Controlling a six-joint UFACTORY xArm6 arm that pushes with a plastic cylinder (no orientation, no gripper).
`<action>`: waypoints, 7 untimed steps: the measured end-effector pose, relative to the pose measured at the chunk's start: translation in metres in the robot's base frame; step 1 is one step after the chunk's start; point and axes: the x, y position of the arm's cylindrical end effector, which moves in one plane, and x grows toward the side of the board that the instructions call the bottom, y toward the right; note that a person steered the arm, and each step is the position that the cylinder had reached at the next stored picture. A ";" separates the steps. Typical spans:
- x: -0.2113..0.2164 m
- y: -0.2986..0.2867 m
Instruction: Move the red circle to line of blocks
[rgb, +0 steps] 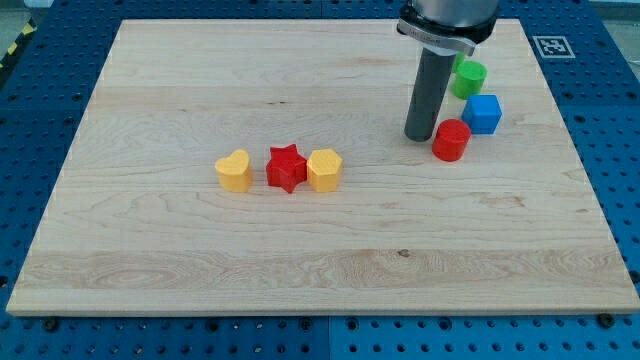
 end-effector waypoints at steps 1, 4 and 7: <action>0.000 0.009; 0.013 0.016; 0.028 0.019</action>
